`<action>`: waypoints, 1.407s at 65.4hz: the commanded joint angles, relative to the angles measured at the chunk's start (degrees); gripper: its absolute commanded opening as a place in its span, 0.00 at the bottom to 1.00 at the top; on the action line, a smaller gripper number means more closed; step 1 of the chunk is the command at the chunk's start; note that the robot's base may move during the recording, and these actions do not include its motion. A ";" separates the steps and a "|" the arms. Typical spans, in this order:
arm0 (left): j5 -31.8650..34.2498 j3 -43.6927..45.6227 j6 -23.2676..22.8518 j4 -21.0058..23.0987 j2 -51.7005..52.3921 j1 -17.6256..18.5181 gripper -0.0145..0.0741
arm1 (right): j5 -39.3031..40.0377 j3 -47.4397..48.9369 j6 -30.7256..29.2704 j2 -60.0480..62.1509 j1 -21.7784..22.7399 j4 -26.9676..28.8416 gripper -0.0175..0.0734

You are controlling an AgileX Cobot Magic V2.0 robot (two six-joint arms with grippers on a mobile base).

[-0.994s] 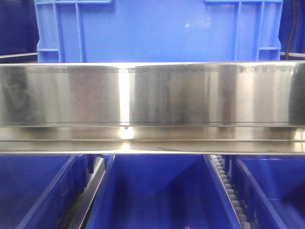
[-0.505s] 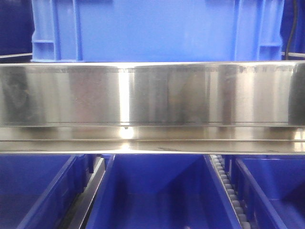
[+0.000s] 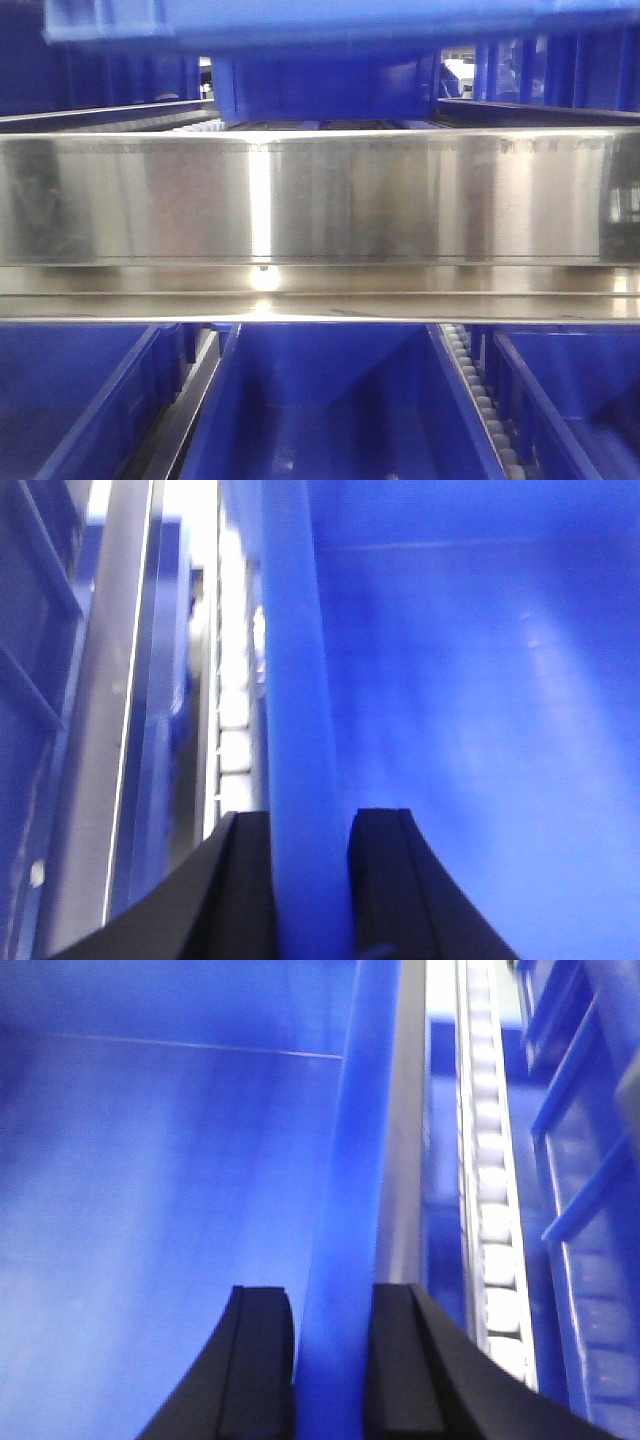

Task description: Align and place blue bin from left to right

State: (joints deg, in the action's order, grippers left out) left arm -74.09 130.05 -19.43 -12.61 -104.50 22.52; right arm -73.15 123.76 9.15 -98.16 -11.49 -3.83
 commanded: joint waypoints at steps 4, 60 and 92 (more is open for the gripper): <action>4.12 1.08 0.32 -1.47 3.56 0.16 0.15 | 3.19 0.72 -1.48 2.73 -0.06 -0.58 0.11; 4.12 1.08 0.32 -1.47 4.53 0.16 0.15 | 3.19 0.72 -1.48 2.83 -0.06 -0.58 0.11; 4.12 1.08 0.32 -1.47 4.53 0.16 0.15 | 3.19 0.72 -1.48 2.83 -0.06 -0.58 0.11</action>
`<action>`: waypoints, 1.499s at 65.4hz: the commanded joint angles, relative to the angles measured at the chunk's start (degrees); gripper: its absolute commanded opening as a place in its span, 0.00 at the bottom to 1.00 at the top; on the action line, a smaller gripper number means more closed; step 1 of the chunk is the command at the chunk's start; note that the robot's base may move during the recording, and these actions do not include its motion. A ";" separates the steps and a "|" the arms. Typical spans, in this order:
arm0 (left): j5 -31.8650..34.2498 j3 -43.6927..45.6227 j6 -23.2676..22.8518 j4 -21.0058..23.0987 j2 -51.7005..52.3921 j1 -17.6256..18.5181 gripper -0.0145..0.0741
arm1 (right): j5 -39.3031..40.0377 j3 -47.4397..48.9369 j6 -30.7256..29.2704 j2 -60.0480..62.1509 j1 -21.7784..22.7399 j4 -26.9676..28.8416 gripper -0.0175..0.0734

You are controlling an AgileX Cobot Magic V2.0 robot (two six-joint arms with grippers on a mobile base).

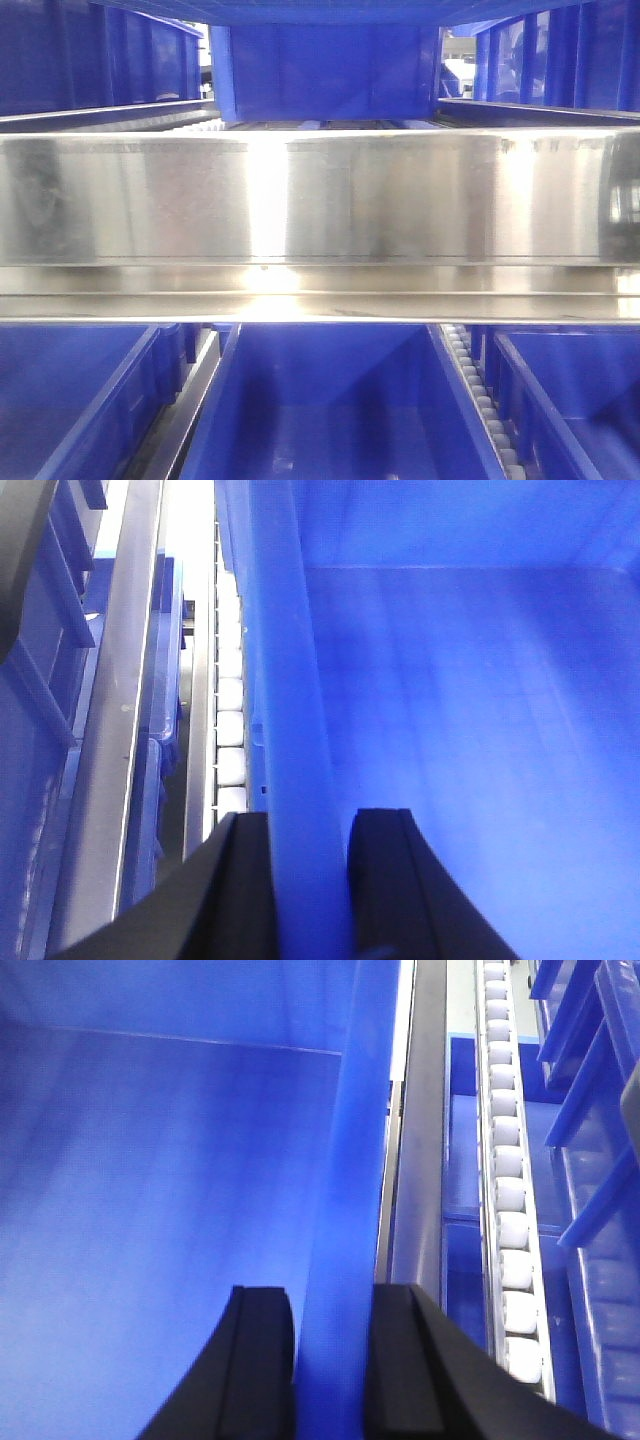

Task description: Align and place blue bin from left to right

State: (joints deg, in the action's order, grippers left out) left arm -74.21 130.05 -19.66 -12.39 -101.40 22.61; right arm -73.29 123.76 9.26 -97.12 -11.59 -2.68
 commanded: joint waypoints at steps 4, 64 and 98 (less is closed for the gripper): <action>4.24 1.08 0.55 -1.70 1.44 0.07 0.15 | 3.33 0.72 -1.59 1.78 0.04 -1.74 0.11; 4.24 1.08 0.55 -1.86 1.44 -0.04 0.15 | 3.33 0.72 -1.59 1.78 0.04 -1.74 0.11; 4.24 1.08 0.55 -1.86 1.44 -0.04 0.15 | 3.33 0.72 -1.59 1.78 0.04 -1.74 0.11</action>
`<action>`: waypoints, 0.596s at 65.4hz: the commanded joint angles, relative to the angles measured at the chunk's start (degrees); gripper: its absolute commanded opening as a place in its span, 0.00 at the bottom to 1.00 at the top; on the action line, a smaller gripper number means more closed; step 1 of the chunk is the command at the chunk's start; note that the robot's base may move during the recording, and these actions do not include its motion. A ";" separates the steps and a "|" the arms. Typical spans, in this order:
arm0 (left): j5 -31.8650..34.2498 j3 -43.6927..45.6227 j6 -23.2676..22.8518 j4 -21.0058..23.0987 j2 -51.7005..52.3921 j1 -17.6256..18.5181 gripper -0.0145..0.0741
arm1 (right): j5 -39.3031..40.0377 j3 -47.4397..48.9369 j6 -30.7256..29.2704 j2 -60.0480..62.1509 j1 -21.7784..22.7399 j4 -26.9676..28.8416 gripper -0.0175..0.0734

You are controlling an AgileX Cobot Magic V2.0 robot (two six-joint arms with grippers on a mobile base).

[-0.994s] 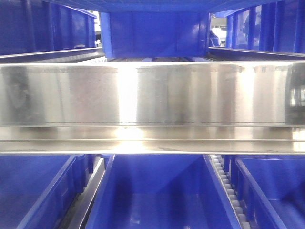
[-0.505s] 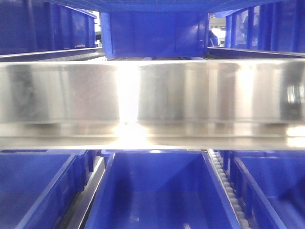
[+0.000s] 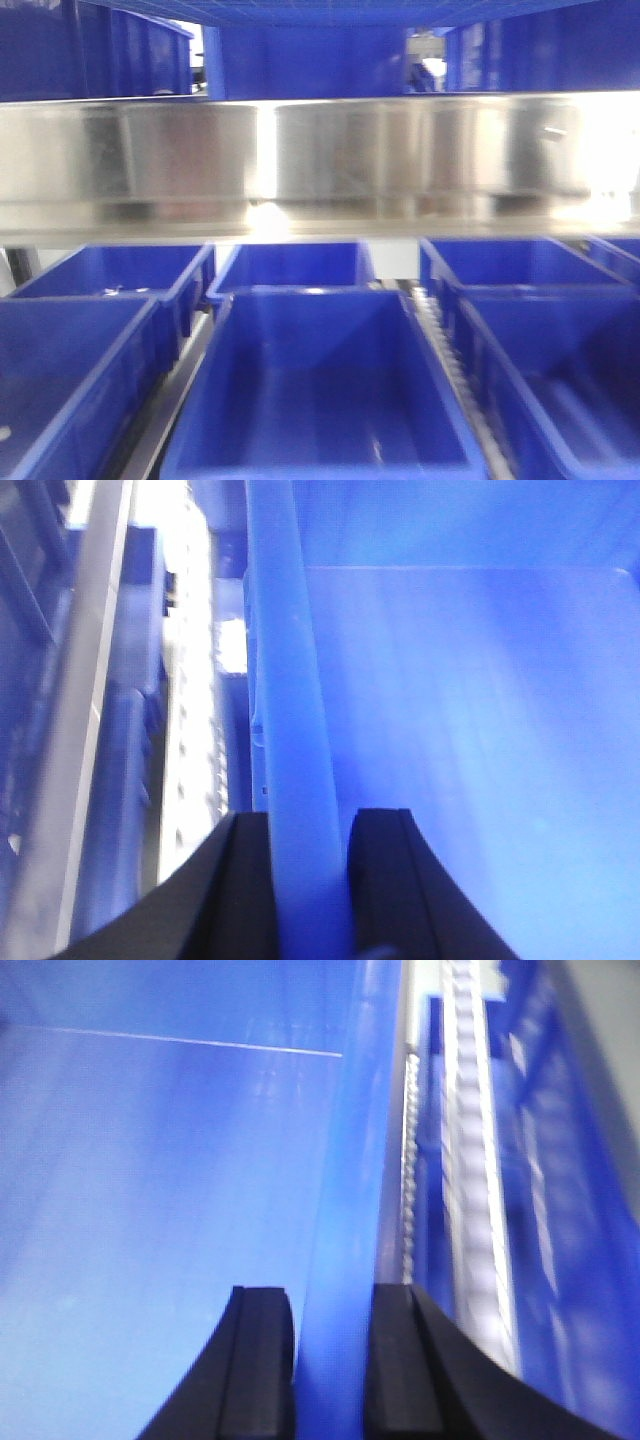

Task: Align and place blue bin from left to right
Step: 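Drive the base away from the rack holding the bin in both grippers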

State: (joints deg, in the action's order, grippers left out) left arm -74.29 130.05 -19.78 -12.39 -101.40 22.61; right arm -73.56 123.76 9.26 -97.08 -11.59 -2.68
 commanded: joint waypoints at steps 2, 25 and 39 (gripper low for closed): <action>4.33 1.08 0.67 -1.86 1.44 -0.04 0.15 | 3.60 0.72 -1.59 1.75 0.04 -1.74 0.11; 4.33 1.08 0.67 -1.86 1.44 -0.04 0.15 | 3.60 0.72 -1.59 1.75 0.04 -1.74 0.11; 4.33 1.08 0.67 -1.86 1.44 -0.04 0.15 | 3.60 0.72 -1.59 1.75 0.04 -1.74 0.11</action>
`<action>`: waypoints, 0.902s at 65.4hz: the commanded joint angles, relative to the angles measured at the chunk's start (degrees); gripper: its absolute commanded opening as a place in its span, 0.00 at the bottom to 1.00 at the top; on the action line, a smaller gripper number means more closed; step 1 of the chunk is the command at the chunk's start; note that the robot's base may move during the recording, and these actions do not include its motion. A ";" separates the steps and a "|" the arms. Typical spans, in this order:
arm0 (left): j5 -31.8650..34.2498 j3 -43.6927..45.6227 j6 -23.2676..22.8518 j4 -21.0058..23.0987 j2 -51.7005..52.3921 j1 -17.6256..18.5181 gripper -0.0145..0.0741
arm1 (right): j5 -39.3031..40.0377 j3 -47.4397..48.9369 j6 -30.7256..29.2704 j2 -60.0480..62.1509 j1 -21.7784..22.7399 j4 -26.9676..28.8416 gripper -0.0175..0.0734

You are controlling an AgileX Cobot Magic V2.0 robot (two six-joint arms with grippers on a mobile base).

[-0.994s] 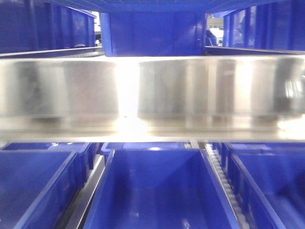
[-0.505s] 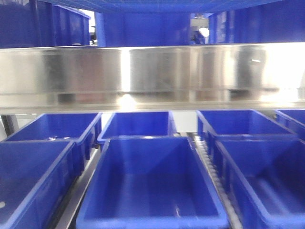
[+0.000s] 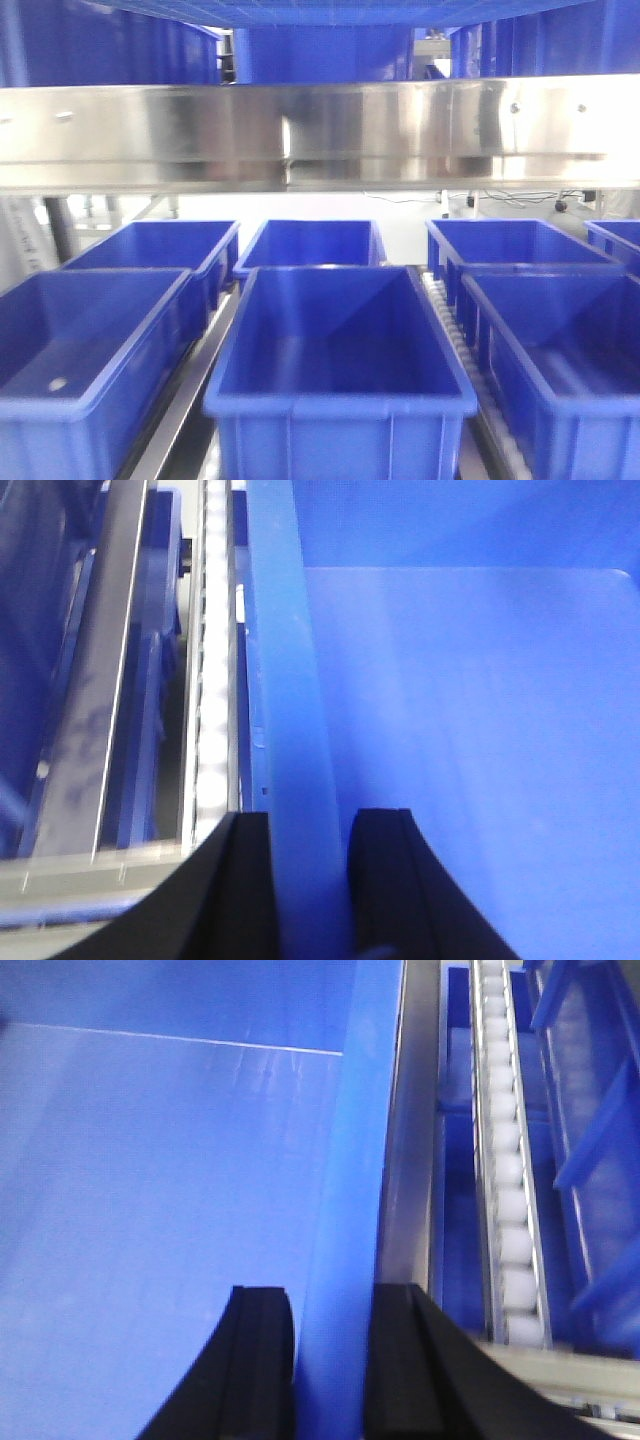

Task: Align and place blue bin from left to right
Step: 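Drive the base away from the rack holding the bin in both grippers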

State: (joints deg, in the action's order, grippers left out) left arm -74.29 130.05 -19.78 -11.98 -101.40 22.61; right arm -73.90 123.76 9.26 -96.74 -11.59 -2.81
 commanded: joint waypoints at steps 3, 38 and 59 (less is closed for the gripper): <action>4.33 1.08 0.67 -2.27 1.44 -0.04 0.15 | 3.94 0.72 -1.59 1.41 0.04 -1.61 0.11; 4.33 1.08 0.67 -2.27 1.44 -0.04 0.15 | 3.94 0.72 -1.59 1.41 0.04 -1.61 0.11; 4.33 1.08 0.67 -2.27 1.44 -0.04 0.15 | 3.94 0.72 -1.59 1.41 0.04 -1.61 0.11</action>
State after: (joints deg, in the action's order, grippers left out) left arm -74.59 130.05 -19.78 -12.08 -101.40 22.61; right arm -73.90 123.76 9.26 -96.74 -11.70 -2.58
